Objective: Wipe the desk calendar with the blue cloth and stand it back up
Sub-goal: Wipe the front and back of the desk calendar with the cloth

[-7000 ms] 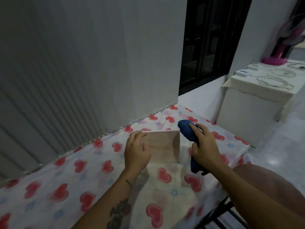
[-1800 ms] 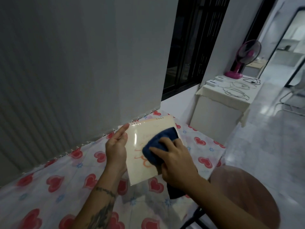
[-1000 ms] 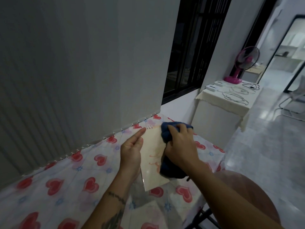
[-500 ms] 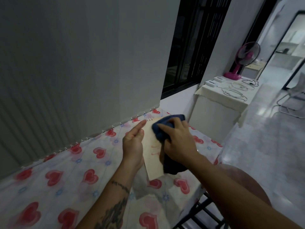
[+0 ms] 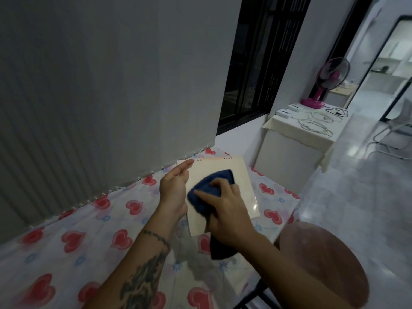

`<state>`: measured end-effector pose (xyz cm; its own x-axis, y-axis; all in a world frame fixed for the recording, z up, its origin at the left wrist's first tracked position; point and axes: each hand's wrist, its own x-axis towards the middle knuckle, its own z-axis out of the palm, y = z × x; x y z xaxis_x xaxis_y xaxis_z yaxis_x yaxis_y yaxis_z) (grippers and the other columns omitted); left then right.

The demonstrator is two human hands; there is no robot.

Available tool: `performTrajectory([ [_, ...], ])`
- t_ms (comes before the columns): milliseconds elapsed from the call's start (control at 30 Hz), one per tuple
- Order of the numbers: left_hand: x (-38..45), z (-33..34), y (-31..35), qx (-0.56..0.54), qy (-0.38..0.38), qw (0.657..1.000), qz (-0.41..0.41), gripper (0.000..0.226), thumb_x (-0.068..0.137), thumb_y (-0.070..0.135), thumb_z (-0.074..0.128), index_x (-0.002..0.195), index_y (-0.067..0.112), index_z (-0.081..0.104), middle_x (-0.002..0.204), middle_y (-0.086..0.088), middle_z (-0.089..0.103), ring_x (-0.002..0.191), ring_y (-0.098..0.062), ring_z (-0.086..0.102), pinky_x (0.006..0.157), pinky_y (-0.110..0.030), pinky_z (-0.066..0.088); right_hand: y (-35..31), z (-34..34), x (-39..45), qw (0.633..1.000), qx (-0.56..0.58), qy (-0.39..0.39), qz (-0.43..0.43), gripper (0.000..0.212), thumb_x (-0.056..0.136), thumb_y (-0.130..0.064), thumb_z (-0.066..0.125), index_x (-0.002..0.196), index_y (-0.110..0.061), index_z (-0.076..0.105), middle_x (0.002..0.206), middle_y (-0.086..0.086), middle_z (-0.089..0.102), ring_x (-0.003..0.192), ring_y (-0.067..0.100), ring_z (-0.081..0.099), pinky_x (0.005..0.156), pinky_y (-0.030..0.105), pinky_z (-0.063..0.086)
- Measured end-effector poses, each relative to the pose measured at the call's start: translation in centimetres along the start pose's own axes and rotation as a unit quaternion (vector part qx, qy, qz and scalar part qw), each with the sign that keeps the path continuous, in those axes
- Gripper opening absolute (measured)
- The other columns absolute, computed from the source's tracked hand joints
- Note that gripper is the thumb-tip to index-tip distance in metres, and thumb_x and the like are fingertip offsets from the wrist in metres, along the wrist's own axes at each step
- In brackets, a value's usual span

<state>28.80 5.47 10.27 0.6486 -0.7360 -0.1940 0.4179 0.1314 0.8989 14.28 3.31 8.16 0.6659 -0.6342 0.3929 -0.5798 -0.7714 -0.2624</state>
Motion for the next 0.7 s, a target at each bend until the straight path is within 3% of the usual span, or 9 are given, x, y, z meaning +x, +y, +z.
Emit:
performTrajectory([
  [67, 0.4, -0.5, 0.5, -0.017, -0.008, 1.000, -0.019, 0.034, 0.101, 0.008, 0.047, 0.104, 0.023, 0.077, 0.124, -0.012, 0.068, 0.110, -0.035, 0.063, 0.095, -0.058, 0.053, 0.6, -0.2, -1.5, 0.999, 0.001, -0.025, -0.040, 0.050, 0.078, -0.024, 0.052, 0.125, -0.038, 0.056, 0.136, 0.003, 0.040, 0.111, 0.024, 0.038, 0.089, 0.038, 0.041],
  [133, 0.6, -0.9, 0.8, -0.017, -0.005, 0.999, -0.032, 0.034, 0.102, 0.010, 0.047, 0.105, 0.025, 0.077, 0.119, -0.011, 0.069, 0.106, -0.038, 0.065, 0.090, -0.065, 0.052, 1.8, -0.5, -2.2, 0.999, 0.013, -0.027, -0.011, 0.047, 0.080, -0.024, 0.048, 0.124, -0.036, 0.059, 0.137, 0.000, 0.040, 0.115, 0.021, 0.035, 0.097, 0.036, 0.038],
  [233, 0.3, -0.4, 0.4, -0.017, -0.009, 0.999, -0.031, 0.037, 0.103, 0.010, 0.046, 0.096, 0.026, 0.078, 0.119, -0.007, 0.069, 0.105, -0.038, 0.066, 0.088, -0.062, 0.055, 2.0, -0.7, -0.9, 0.995, 0.023, 0.026, 0.094, 0.042, 0.084, -0.028, 0.050, 0.125, -0.032, 0.057, 0.135, 0.002, 0.037, 0.113, 0.018, 0.033, 0.096, 0.030, 0.034],
  [300, 0.0, 0.2, 0.1, -0.027, -0.011, 0.999, -0.030, 0.039, 0.103, 0.010, 0.045, 0.092, 0.026, 0.078, 0.122, -0.008, 0.068, 0.108, -0.036, 0.065, 0.091, -0.058, 0.055, 0.6, -0.9, 0.1, 0.991, 0.035, 0.055, 0.116, 0.046, 0.084, -0.036, 0.048, 0.129, -0.034, 0.047, 0.131, 0.003, 0.036, 0.108, 0.017, 0.033, 0.094, 0.032, 0.036],
  [400, 0.3, 0.5, 0.3, -0.053, -0.010, 0.998, -0.038, 0.039, 0.103, 0.009, 0.044, 0.094, 0.027, 0.078, 0.128, -0.010, 0.064, 0.115, -0.034, 0.062, 0.096, -0.055, 0.053, -0.6, -1.0, 0.4, 0.997, 0.000, 0.067, 0.029, 0.045, 0.086, -0.048, 0.043, 0.130, -0.040, 0.043, 0.131, 0.002, 0.038, 0.105, 0.018, 0.037, 0.086, 0.033, 0.033],
  [567, 0.8, 0.0, 0.6, -0.093, -0.018, 0.993, -0.075, 0.035, 0.104, 0.014, 0.045, 0.103, 0.029, 0.076, 0.128, -0.008, 0.063, 0.112, -0.034, 0.063, 0.094, -0.059, 0.053, 0.7, -1.6, 0.1, 0.997, -0.006, 0.069, 0.046, 0.041, 0.088, -0.053, 0.040, 0.128, -0.047, 0.045, 0.147, 0.000, 0.027, 0.137, 0.026, 0.016, 0.108, 0.048, 0.015],
  [700, 0.6, 0.1, 0.4, -0.107, 0.050, 0.990, -0.082, 0.032, 0.101, 0.012, 0.052, 0.095, 0.028, 0.078, 0.120, -0.003, 0.067, 0.101, -0.030, 0.067, 0.090, -0.055, 0.056, 1.2, -1.2, -1.4, 0.999, -0.022, 0.041, -0.002, 0.038, 0.088, -0.048, 0.049, 0.126, -0.045, 0.049, 0.147, 0.001, 0.033, 0.134, 0.026, 0.028, 0.103, 0.047, 0.026],
])
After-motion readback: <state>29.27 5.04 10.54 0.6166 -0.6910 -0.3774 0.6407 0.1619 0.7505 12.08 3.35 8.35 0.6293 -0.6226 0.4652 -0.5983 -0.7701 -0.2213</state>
